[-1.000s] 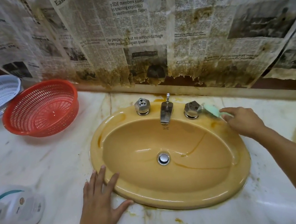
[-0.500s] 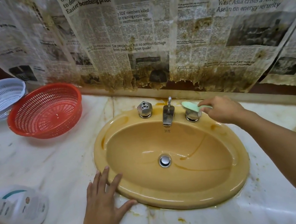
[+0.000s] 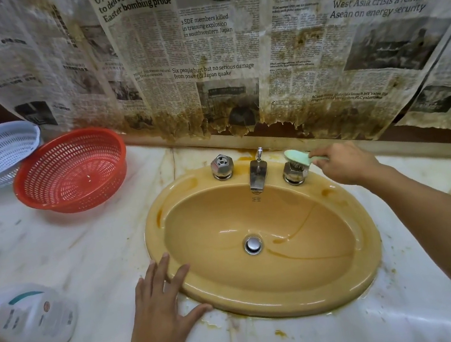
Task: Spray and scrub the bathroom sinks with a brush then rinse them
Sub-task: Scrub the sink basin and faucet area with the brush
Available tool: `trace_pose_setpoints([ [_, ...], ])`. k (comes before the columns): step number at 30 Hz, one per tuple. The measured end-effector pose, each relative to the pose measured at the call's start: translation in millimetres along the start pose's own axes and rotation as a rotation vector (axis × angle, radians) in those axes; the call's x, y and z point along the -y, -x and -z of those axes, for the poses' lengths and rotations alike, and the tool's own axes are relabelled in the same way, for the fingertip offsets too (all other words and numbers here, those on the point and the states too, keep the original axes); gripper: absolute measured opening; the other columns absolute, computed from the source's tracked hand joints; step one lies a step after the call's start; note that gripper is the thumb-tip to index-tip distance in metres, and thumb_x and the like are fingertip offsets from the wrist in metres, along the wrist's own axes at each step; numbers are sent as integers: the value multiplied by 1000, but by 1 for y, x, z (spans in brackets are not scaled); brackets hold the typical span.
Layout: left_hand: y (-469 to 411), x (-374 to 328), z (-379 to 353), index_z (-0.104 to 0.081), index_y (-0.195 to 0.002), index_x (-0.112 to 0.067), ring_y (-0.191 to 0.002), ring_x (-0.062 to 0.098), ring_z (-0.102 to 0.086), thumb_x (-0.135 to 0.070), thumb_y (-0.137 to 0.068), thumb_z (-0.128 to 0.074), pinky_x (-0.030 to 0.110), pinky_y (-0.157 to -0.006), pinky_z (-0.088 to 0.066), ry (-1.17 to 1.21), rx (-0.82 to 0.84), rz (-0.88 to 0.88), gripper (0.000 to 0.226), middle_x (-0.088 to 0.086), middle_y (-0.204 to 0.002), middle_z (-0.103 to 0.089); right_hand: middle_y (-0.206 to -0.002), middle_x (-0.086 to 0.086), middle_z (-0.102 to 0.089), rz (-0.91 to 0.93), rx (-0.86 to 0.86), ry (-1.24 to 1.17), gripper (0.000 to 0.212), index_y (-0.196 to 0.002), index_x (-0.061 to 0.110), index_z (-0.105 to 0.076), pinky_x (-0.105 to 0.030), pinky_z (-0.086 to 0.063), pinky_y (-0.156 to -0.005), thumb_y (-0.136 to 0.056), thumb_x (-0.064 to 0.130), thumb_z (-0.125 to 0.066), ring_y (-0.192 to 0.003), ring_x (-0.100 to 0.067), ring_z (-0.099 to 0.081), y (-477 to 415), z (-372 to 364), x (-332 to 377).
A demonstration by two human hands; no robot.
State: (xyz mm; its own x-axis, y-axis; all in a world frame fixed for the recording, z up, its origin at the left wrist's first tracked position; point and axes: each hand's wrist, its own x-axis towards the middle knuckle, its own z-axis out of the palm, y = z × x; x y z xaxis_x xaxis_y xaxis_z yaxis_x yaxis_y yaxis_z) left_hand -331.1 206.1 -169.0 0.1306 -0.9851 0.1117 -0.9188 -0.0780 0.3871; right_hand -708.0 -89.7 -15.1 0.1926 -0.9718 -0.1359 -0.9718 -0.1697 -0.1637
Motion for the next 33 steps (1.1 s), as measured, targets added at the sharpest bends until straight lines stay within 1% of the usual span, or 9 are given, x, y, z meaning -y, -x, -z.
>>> trace_pose_setpoints([
  [3, 0, 0, 0, -46, -151, -42, -158, 24, -13, -93, -76, -51, 57, -121, -28, 3, -3, 3, 91, -8, -171, -16, -136, -1, -64, 79, 67, 76, 33, -129, 43, -63, -41, -52, -86, -103, 42, -43, -121, -30, -56, 0, 3, 7],
  [6, 0, 0, 1, -46, -151, -42, -158, 24, -14, -93, -76, -52, 57, -121, -28, 1, -3, 5, 91, -8, -171, -17, -136, -6, -64, 60, 43, 98, 35, -132, 41, -63, -42, -49, -90, -104, 40, -43, -125, -32, -54, -5, 13, 5],
  [9, 0, 0, 1, -46, -151, -43, -158, 25, -15, -93, -76, -52, 57, -121, -27, -8, -5, 2, 91, -8, -171, -17, -127, -10, -66, 60, 20, 187, 35, -132, 42, -61, -37, -47, -77, -104, 40, -41, -112, -34, -61, -11, 15, 9],
  [15, 0, -2, 1, -45, -151, -44, -158, 24, -15, -93, -76, -52, 57, -121, -27, -9, -6, 4, 90, -9, -171, -16, -116, 4, -68, 257, 145, 448, 33, -123, 47, -65, -34, -49, -73, -100, 40, -42, -101, -23, -63, -17, 41, 39],
  [19, 0, -2, 2, -46, -151, -44, -158, 23, -12, -93, -76, -52, 58, -122, -26, 2, -10, -1, 90, -10, -171, -14, -87, 6, -65, 322, 54, 759, 30, -111, 35, -71, -29, -49, -57, -97, 28, -46, -75, -20, -63, -22, 52, 59],
  [21, 0, -2, 1, -46, -151, -43, -158, 23, -13, -93, -76, -51, 59, -121, -27, 8, -12, -2, 90, -10, -171, -14, -89, 6, -66, 391, 122, 827, 31, -112, 34, -71, -28, -47, -54, -96, 27, -46, -76, -19, -63, -23, 49, 69],
  [25, 0, 0, -1, -49, -149, -41, -157, 27, -18, -93, -75, -53, 62, -119, -31, -1, -14, -6, 91, -8, -171, -18, -107, 5, -69, 429, 169, 851, 36, -120, 36, -69, -30, -51, -63, -95, 27, -46, -90, -22, -66, -29, 51, 78],
  [31, 0, 0, -1, -50, -150, -40, -156, 28, -21, -94, -75, -52, 62, -118, -32, -6, -23, -15, 92, -7, -171, -19, -89, 7, -65, 425, 191, 818, 30, -106, 34, -72, -28, -50, -57, -95, 25, -45, -77, -19, -63, -28, 45, 73],
  [33, 0, -1, -1, -49, -150, -40, -156, 28, -21, -94, -75, -52, 62, -118, -32, -9, -22, -19, 92, -7, -171, -19, -96, 8, -68, 377, 117, 695, 33, -111, 38, -71, -30, -53, -62, -96, 29, -43, -83, -20, -65, -28, 47, 60],
])
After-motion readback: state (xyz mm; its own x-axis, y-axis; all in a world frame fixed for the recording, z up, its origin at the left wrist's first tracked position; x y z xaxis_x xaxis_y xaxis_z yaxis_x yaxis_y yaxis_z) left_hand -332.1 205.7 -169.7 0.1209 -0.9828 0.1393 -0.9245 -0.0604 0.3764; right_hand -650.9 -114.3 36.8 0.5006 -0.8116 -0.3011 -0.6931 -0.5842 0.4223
